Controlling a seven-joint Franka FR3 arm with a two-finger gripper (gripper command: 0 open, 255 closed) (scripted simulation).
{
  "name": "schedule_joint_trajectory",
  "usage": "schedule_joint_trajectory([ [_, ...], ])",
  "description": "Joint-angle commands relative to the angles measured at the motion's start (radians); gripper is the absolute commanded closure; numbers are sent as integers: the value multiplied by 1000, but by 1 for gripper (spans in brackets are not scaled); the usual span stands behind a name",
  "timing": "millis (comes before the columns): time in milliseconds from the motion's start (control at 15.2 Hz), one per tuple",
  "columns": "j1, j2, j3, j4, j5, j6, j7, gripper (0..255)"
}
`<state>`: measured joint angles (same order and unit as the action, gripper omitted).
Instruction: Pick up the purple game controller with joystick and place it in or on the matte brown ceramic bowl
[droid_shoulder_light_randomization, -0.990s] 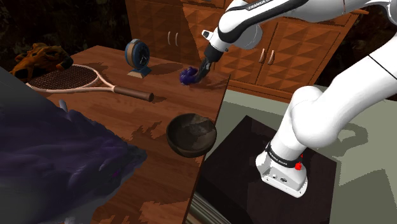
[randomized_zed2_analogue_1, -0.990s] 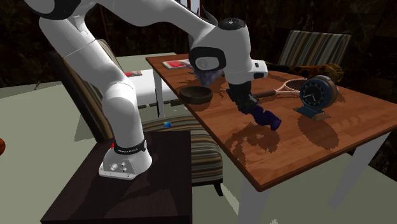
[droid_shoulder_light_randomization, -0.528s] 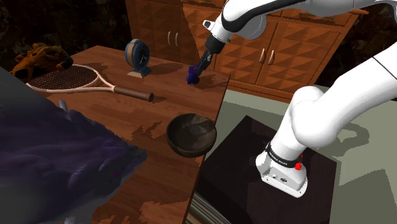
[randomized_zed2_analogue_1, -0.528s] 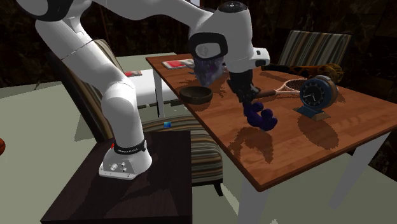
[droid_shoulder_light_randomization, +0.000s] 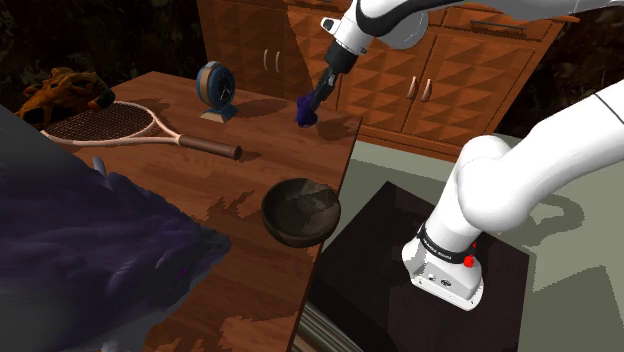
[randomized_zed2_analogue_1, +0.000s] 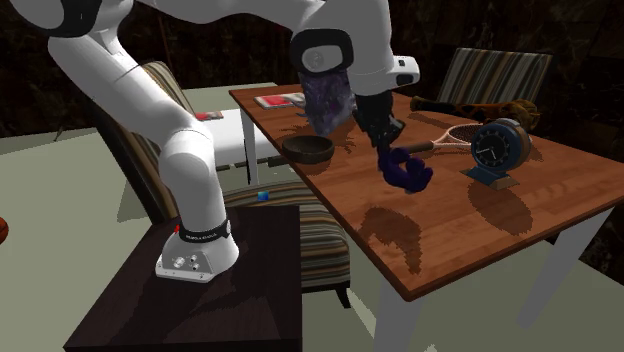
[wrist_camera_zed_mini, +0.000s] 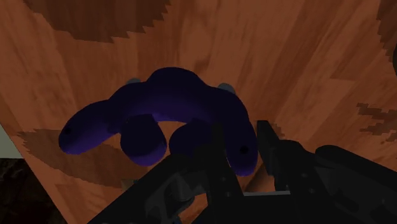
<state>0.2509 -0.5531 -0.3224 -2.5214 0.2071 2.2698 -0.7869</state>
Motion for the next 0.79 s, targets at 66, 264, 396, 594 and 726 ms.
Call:
schedule_joint_trajectory([
  [66, -7, -90, 62, -76, -9, 0, 67, 255],
  [264, -5, -184, 131, -152, -4, -5, 139, 255],
  [396, 1, -246, 178, -197, 5, -12, 189, 255],
  [594, 20, -335, 251, -257, 27, -28, 265, 255],
  [726, 39, -392, 301, -290, 46, -40, 318, 255],
])
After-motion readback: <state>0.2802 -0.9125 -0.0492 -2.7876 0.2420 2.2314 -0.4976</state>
